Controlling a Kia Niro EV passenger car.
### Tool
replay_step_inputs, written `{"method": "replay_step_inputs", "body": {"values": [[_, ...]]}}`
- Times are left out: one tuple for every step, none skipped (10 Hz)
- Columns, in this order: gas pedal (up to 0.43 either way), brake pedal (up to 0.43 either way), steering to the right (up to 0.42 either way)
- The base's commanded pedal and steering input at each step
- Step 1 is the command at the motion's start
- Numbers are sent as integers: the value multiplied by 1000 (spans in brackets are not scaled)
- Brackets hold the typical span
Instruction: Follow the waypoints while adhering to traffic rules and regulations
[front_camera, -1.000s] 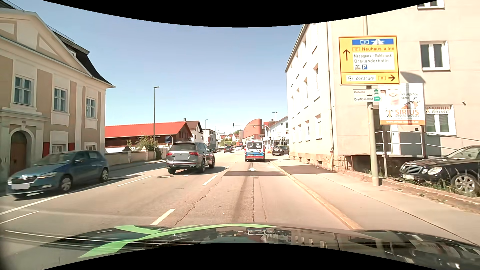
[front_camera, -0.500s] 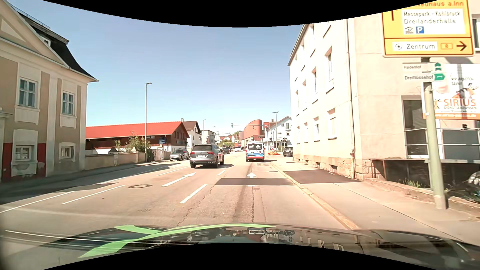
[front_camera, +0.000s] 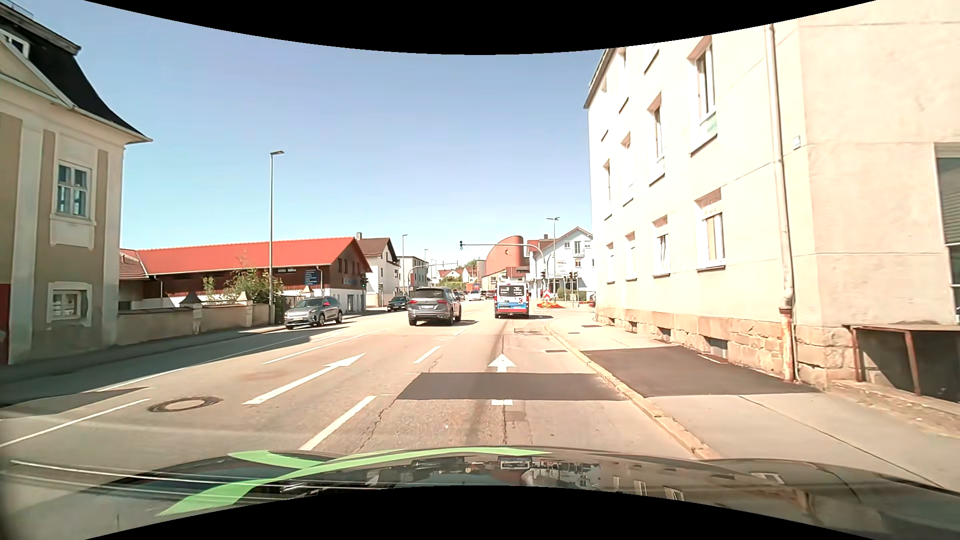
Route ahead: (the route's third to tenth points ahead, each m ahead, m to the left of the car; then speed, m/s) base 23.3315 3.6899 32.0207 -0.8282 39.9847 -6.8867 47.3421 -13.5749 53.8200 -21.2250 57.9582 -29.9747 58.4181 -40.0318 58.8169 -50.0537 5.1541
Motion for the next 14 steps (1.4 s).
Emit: {"method": "replay_step_inputs", "body": {"values": [[87,0,-5],[87,0,-5],[87,0,-5],[87,0,-6],[98,0,-4],[110,0,-3],[118,0,-4],[118,0,-4],[118,0,-5],[118,0,-5],[110,0,-6],[98,0,-8],[98,0,-9],[98,0,-9]]}}
